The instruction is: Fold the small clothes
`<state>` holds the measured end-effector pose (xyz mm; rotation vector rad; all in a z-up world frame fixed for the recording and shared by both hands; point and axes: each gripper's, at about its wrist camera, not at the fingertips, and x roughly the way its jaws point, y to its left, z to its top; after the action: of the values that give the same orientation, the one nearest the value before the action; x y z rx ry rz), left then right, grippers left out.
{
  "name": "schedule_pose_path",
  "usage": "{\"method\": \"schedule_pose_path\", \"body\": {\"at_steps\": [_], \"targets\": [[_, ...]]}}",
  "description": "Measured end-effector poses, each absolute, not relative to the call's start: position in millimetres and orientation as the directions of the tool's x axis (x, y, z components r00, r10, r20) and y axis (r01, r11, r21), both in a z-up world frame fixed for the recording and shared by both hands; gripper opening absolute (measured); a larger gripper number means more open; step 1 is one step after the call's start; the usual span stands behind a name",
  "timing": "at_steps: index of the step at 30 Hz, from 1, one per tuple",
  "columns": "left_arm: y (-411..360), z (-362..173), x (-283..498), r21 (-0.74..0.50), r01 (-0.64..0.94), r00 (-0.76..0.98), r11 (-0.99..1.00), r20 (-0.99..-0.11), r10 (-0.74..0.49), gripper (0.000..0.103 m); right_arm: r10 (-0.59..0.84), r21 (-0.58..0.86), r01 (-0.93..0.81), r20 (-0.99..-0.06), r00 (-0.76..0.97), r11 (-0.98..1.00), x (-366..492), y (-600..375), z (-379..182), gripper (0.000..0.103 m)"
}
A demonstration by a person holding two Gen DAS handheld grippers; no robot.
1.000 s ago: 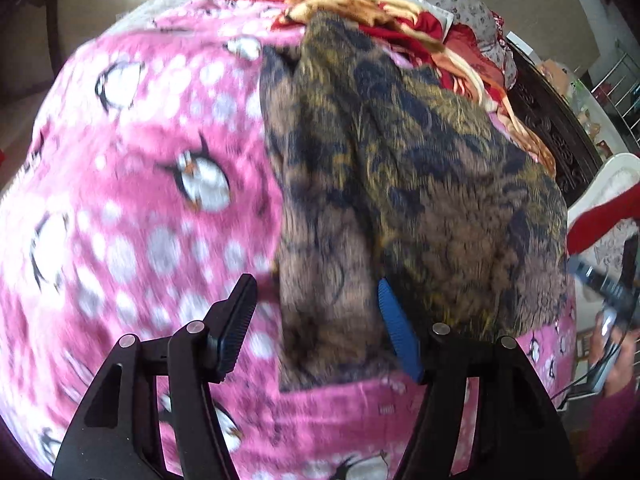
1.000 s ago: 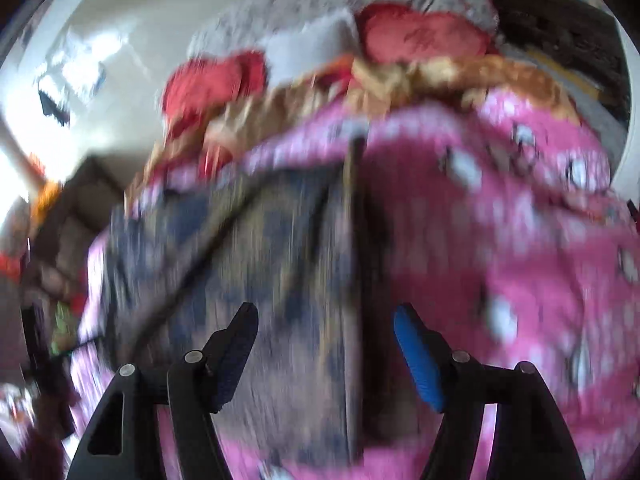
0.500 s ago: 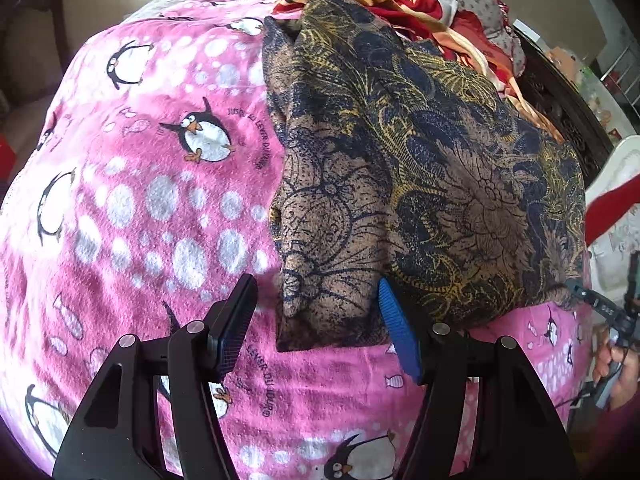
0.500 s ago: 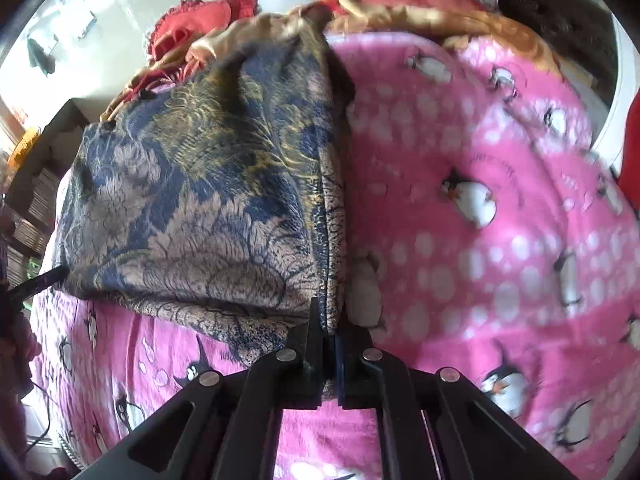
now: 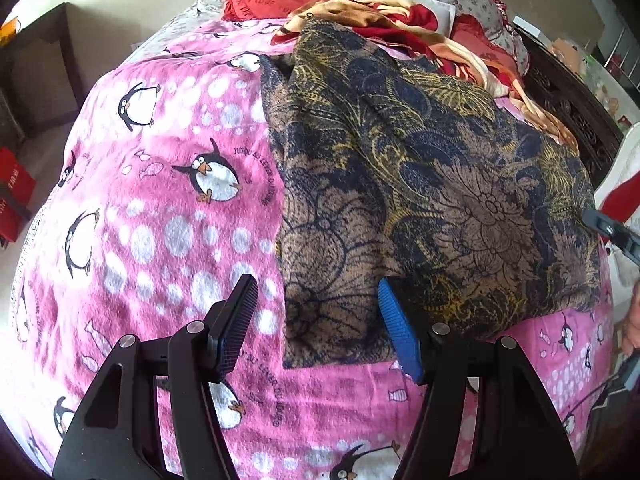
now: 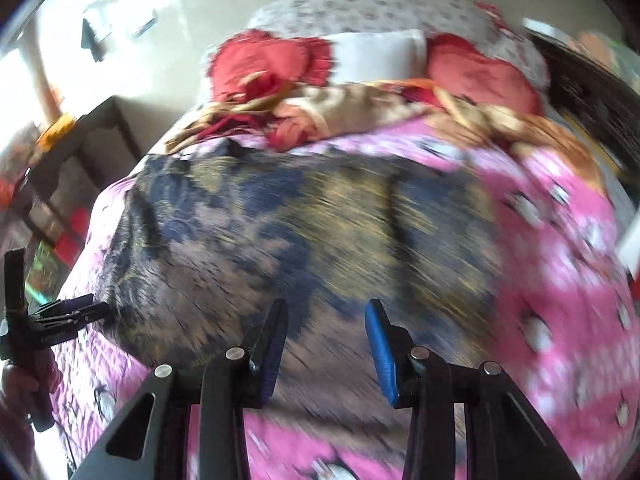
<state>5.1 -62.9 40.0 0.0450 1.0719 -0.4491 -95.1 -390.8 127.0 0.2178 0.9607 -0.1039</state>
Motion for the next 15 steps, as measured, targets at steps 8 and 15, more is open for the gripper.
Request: {"method": "schedule_pose_path", "body": {"at_steps": [8,15], "targets": [[-64,26,20,-0.217,0.37,0.364,0.903,-0.861,-0.356,0.063,0.052,0.141,0.107,-0.809,0.585,0.984,10,-352,101,0.038],[-60,21,26,-0.27,0.361,0.353,0.893,-0.847,-0.399,0.063,-0.011,0.091,0.14,-0.801,0.598,0.986,71,-359,77,0.038]]}}
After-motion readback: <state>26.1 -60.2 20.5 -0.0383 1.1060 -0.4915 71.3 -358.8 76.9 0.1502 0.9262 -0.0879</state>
